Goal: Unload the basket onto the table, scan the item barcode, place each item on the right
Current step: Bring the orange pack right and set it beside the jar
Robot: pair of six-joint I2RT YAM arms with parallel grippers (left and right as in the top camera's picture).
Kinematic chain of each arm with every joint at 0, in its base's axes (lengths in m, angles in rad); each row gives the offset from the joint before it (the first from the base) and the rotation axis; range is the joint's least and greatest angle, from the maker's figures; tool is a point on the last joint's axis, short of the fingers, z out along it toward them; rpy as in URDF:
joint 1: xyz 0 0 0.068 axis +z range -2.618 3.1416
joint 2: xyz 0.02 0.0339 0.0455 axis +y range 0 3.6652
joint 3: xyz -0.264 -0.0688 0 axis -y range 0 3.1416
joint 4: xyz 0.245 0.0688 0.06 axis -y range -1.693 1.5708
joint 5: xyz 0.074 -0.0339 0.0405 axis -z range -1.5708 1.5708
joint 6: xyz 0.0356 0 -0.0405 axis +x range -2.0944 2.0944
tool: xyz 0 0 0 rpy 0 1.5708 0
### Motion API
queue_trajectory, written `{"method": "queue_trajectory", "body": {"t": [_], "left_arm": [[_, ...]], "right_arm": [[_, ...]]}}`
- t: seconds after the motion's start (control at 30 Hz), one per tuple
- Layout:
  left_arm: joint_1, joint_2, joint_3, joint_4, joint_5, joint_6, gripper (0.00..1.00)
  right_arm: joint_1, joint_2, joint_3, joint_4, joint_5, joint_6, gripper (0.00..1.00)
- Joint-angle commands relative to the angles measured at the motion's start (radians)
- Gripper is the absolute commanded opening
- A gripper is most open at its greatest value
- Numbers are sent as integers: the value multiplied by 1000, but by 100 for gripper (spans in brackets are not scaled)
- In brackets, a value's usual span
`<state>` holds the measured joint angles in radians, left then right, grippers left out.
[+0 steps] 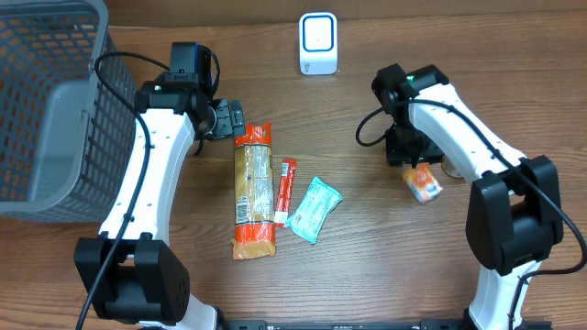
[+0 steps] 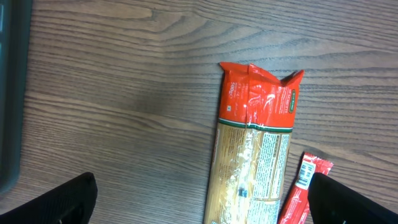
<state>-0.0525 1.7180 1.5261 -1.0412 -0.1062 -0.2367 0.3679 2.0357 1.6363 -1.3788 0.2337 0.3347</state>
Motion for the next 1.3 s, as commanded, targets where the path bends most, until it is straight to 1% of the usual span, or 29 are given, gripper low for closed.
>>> {"method": "queue_trajectory", "body": {"t": [0.0,0.03,0.1,0.13,0.17,0.2,0.23,0.27,0.4,0.53,0.6,0.67,0.73,0.83,0.87,0.9,1.1,1.27], "left_arm": [[0,-12,15,0,-8,5,100],[0,-12,15,0,-8,5,100],[0,-12,15,0,-8,5,100],[0,-12,15,0,-8,5,100],[0,-12,15,0,-8,5,100],[0,-12,15,0,-8,5,100],[0,-12,15,0,-8,5,100],[0,-12,15,0,-8,5,100],[0,-12,15,0,-8,5,100],[0,-12,15,0,-8,5,100],[0,-12,15,0,-8,5,100],[0,-12,15,0,-8,5,100],[0,-12,15,0,-8,5,100],[0,-12,15,0,-8,5,100],[0,-12,15,0,-8,5,100],[0,-12,15,0,-8,5,100],[0,-12,15,0,-8,5,100],[0,-12,15,0,-8,5,100]], "right_arm": [[-4,4,-16,25,-31,10,62],[-4,4,-16,31,-54,10,60],[-3,4,-16,40,-113,10,49],[-3,4,-16,37,-131,10,40],[-3,4,-21,35,-141,10,26],[-3,4,-28,34,-145,10,16],[-3,4,-34,30,-150,10,8],[-3,4,-45,29,-156,10,4],[-3,4,-100,37,-187,10,4],[-4,4,-169,83,-186,9,4],[-4,4,-193,104,-183,9,7],[-5,4,-222,144,-179,5,13],[-5,4,-245,193,-132,5,14],[-5,4,-269,240,-64,5,19],[-5,4,-283,269,-21,6,23],[-5,4,-289,280,1,6,24],[-8,4,-295,294,112,6,24],[-41,4,-295,291,152,6,24]]}}
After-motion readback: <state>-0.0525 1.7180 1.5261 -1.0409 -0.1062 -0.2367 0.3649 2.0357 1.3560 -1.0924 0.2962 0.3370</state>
